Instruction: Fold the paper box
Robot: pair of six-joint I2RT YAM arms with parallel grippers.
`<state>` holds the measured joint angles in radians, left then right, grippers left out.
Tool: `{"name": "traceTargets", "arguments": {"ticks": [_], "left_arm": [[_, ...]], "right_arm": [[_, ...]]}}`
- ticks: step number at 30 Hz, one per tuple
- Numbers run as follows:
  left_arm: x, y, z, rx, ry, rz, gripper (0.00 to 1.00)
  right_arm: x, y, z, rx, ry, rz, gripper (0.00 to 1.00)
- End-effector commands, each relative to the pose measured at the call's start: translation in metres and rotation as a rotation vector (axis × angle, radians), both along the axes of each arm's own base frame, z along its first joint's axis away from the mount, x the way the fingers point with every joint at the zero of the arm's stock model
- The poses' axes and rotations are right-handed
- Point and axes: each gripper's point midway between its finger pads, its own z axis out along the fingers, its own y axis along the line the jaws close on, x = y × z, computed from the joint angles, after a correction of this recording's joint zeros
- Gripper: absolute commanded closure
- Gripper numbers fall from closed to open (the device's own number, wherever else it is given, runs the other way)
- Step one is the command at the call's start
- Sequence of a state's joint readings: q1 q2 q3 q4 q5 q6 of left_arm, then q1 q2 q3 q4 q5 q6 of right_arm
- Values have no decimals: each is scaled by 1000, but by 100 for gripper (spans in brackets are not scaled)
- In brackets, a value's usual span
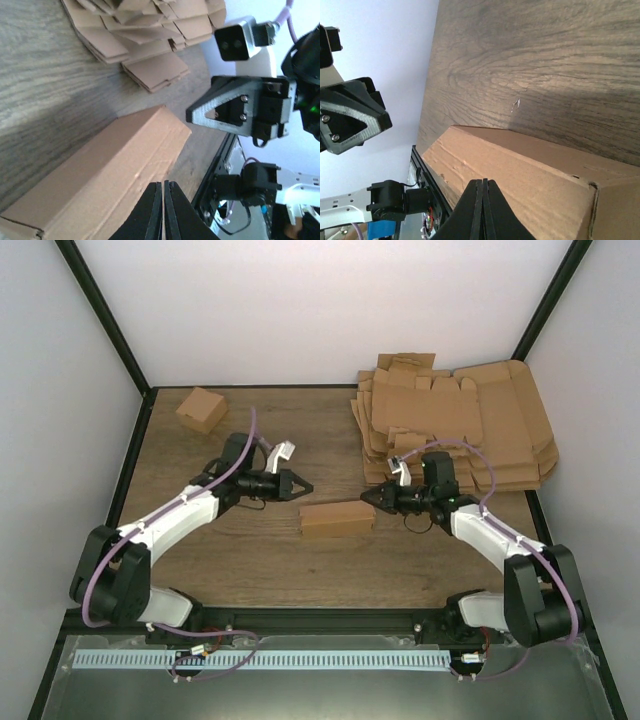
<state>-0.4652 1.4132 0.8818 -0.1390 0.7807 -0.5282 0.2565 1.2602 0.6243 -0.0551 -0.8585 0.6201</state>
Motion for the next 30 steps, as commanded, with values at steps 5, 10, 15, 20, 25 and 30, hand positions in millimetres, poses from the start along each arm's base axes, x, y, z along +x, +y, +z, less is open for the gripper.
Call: {"name": "traceTargets", "arguments": {"ticks": [5,10,15,20,25,30], "left_arm": [[-34,1,-33,-29,108,-80,96],[-40,-1,-49,-44,148,-97,96],[-44,2,-61,-23,151,-106,96],[-50,6,-85,1,178,-107,96],[-53,17,-109,55,206,-75,96],[-51,23,-124,60,223,-38,96]], "right_arm": [[-8,3,-40,28,75,34,99],[-5,2,-58,4,102,24,99],[-3,-1,-67,-18,112,4,99],[-2,-1,-69,-18,114,3,99],[-1,-2,-70,-36,105,-1,99],[-2,-2,-70,-35,103,3,99]]}}
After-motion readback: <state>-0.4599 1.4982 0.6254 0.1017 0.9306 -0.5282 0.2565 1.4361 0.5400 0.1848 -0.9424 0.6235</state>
